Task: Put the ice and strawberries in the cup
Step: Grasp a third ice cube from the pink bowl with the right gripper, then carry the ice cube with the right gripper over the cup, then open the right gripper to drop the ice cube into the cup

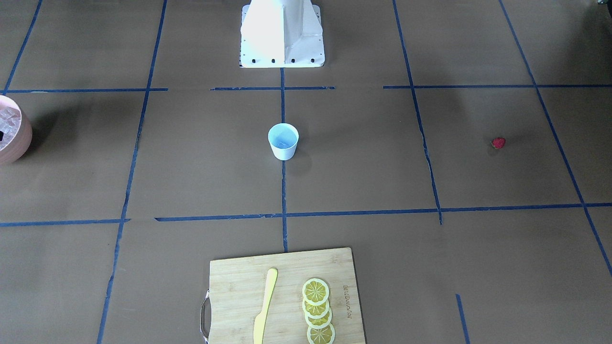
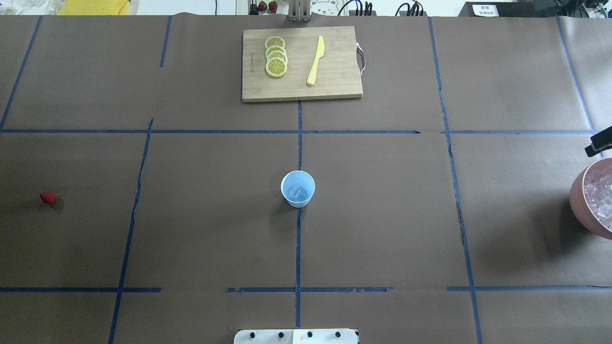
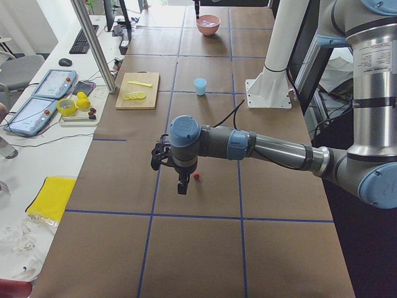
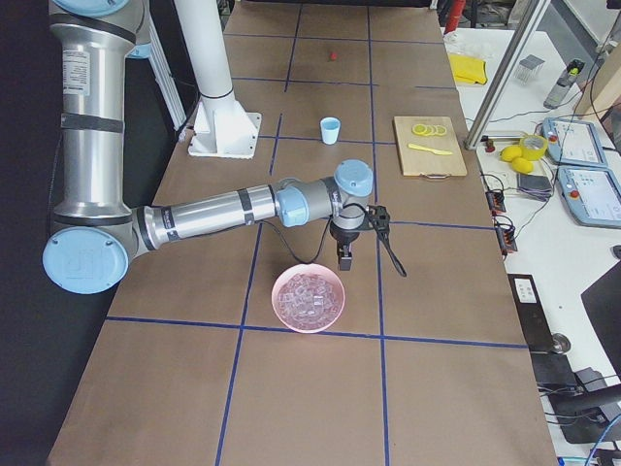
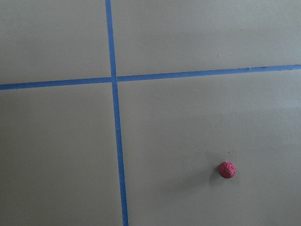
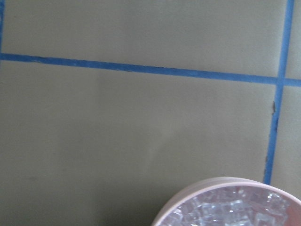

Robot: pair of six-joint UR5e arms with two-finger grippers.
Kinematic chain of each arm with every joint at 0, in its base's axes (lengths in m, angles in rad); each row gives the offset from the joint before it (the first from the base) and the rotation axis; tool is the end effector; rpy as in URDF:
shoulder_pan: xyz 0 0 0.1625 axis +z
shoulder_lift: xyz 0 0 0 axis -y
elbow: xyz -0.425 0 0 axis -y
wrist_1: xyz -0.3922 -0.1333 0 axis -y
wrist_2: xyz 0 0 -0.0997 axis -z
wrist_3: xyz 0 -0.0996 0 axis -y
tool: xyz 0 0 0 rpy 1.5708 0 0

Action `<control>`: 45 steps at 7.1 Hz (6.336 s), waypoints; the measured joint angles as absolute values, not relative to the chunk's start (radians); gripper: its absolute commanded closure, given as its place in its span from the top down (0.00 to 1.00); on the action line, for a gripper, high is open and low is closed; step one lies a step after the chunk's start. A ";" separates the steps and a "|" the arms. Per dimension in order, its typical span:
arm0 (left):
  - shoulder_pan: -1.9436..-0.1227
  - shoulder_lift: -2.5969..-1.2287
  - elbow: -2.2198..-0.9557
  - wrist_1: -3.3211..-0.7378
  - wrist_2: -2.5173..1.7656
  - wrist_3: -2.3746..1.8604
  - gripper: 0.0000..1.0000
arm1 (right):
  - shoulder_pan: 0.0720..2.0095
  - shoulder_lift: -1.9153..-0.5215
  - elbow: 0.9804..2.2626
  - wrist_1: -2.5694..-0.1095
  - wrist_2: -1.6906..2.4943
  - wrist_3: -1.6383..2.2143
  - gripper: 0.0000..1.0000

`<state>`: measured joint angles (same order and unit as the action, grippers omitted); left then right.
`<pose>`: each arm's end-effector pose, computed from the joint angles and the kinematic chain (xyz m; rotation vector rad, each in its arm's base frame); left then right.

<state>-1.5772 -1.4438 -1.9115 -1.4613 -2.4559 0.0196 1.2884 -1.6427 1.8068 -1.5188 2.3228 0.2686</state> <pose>-0.0590 -0.4348 0.5533 0.1088 0.8830 0.0584 -0.0681 -0.4690 0.5720 -0.0057 -0.7768 -0.0943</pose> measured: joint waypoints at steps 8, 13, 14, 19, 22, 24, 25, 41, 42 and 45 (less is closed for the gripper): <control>-1.577 -1.450 -1.923 -1.460 -2.456 0.017 1.00 | 1.291 -1.746 1.692 -1.316 2.340 0.368 0.93; -1.577 -1.451 -1.924 -1.460 -2.456 0.017 1.00 | 1.252 -1.744 1.671 -1.315 2.326 0.373 0.68; -1.577 -1.451 -1.924 -1.460 -2.456 0.017 1.00 | 1.251 -1.744 1.663 -1.315 2.323 0.373 0.50; -1.577 -1.451 -1.925 -1.461 -2.456 0.017 1.00 | 1.249 -1.743 1.658 -1.313 2.324 0.374 0.00; -1.577 -1.451 -1.924 -1.462 -2.456 0.017 1.00 | 1.272 -1.772 1.745 -1.318 2.330 0.372 0.00; -1.577 -1.451 -1.924 -1.462 -2.456 0.017 1.00 | 1.301 -1.808 1.860 -1.325 2.332 0.396 0.00; -1.577 -1.451 -1.924 -1.462 -2.456 0.017 1.00 | 1.296 -1.801 1.905 -1.324 2.333 0.469 0.00; -1.537 -1.449 -1.927 -1.469 -2.453 -0.030 1.00 | 0.484 -0.798 1.670 -1.561 1.858 1.709 0.85; -1.482 -1.449 -1.931 -1.493 -2.444 -0.074 1.00 | 0.484 -0.795 1.661 -1.561 1.858 1.710 0.92; -1.368 -1.448 -1.934 -1.546 -2.424 -0.145 1.00 | 0.485 -0.789 1.652 -1.560 1.858 1.713 0.91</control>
<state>-1.3677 -1.4482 -1.9344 -1.5464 -2.4238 -0.1451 0.4847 -0.7888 1.6524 -1.5596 1.8577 1.7134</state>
